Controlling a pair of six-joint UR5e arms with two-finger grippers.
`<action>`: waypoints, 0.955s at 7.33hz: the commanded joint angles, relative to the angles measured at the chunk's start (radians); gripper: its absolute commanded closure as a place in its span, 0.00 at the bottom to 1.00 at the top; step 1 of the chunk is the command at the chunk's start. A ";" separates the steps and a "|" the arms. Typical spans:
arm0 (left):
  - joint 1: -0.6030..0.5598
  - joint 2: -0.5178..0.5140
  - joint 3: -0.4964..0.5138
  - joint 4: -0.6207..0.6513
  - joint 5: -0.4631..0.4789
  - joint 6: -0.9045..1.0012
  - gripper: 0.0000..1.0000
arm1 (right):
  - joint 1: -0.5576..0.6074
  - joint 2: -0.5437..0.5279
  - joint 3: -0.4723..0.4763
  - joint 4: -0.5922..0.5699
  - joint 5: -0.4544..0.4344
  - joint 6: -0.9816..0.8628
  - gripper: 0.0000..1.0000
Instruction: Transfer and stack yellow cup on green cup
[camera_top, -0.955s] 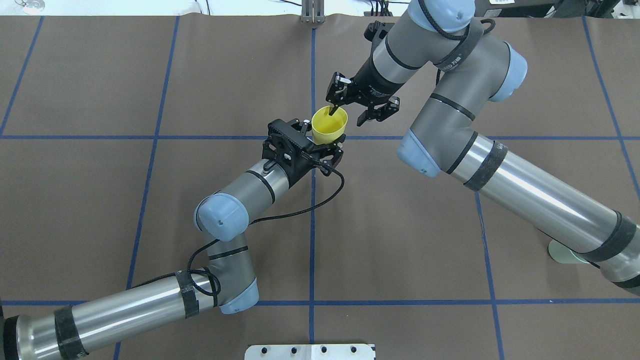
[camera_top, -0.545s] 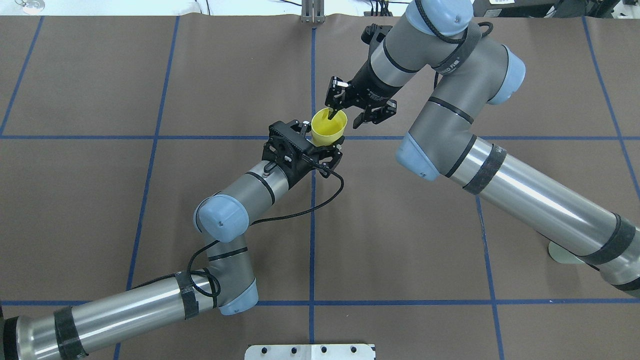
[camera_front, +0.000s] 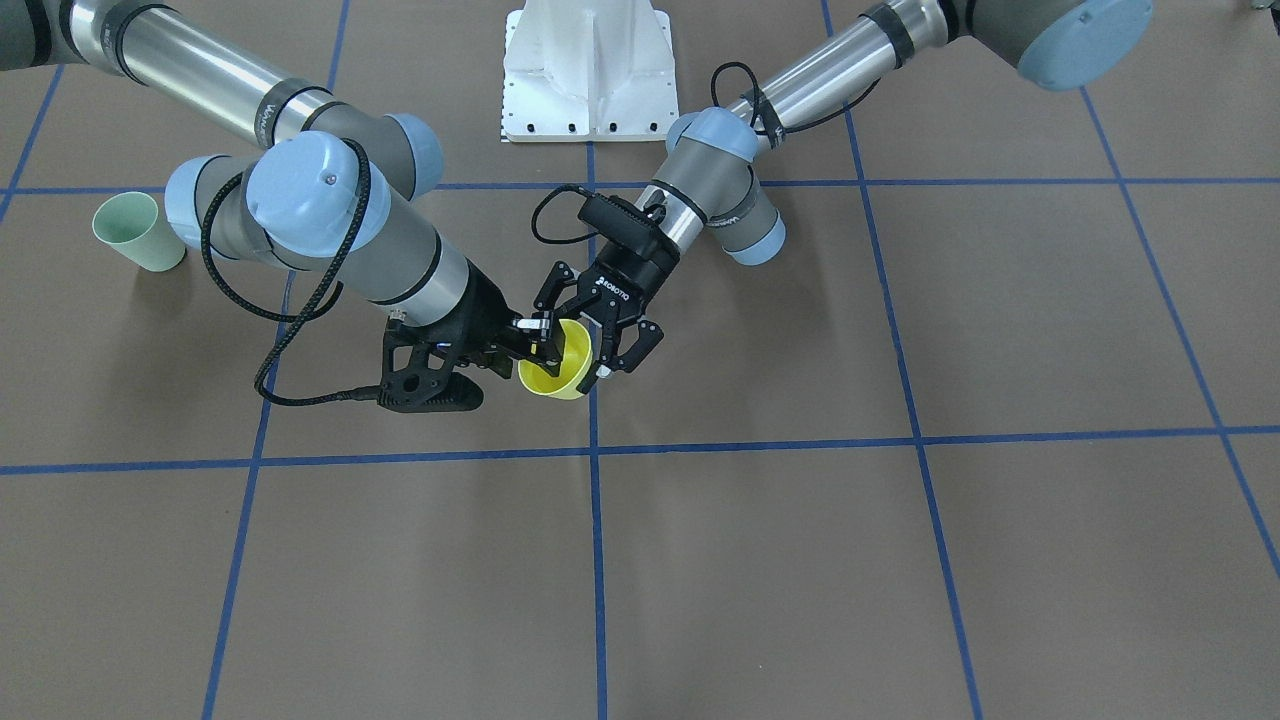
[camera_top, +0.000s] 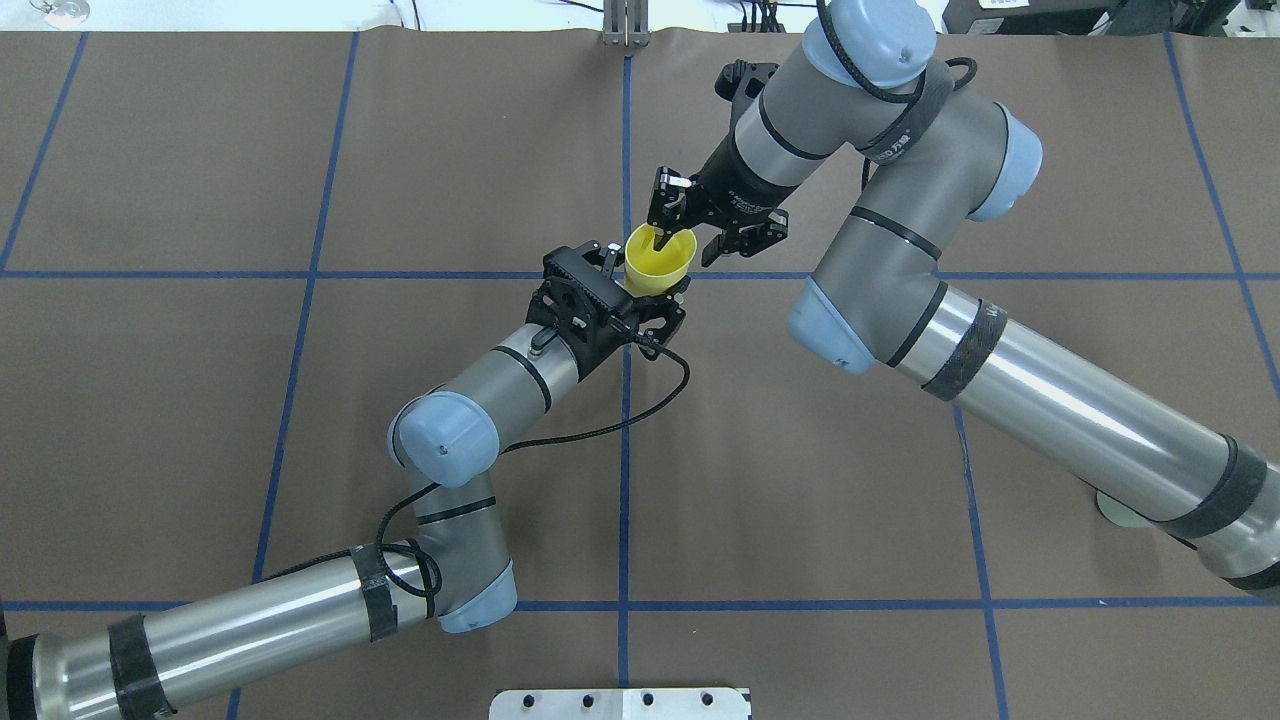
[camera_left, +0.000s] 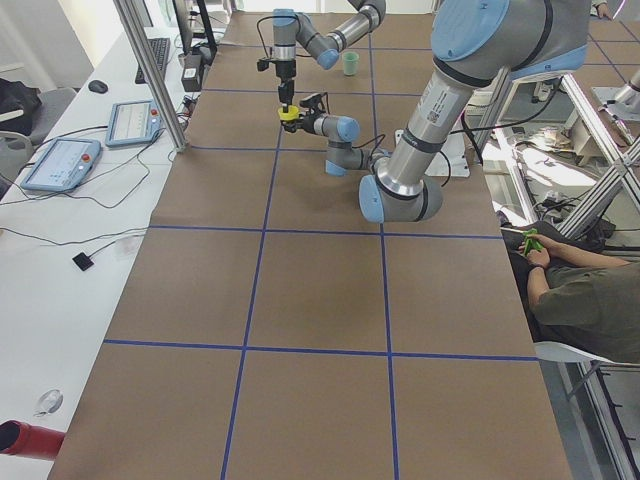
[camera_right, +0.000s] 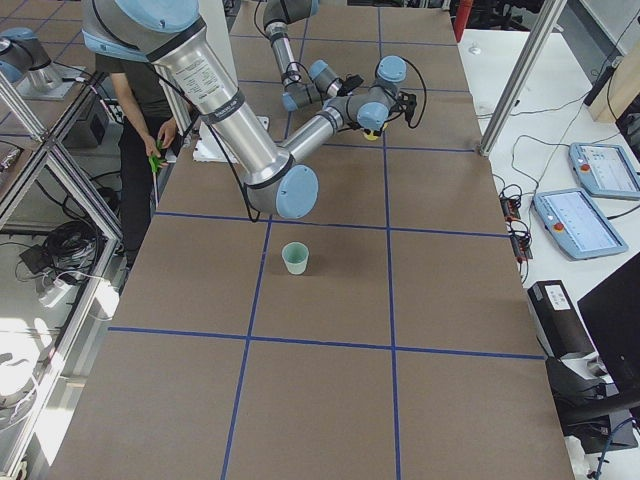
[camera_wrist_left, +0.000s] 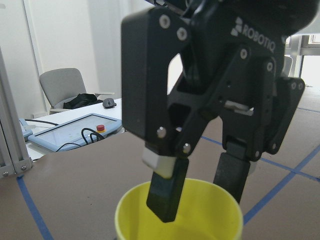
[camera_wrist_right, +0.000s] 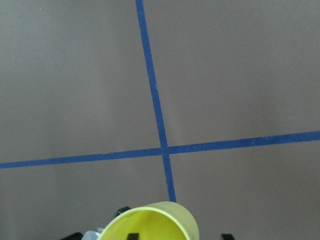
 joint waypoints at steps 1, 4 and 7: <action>0.000 0.004 0.001 0.006 0.002 0.016 0.43 | -0.001 -0.003 0.001 -0.002 -0.001 -0.003 0.41; 0.002 0.004 -0.003 0.008 0.002 0.050 0.43 | -0.007 -0.004 0.001 -0.003 -0.004 -0.003 0.51; 0.002 0.006 -0.001 0.008 0.002 0.070 0.43 | -0.008 -0.006 0.001 -0.003 -0.004 -0.003 0.60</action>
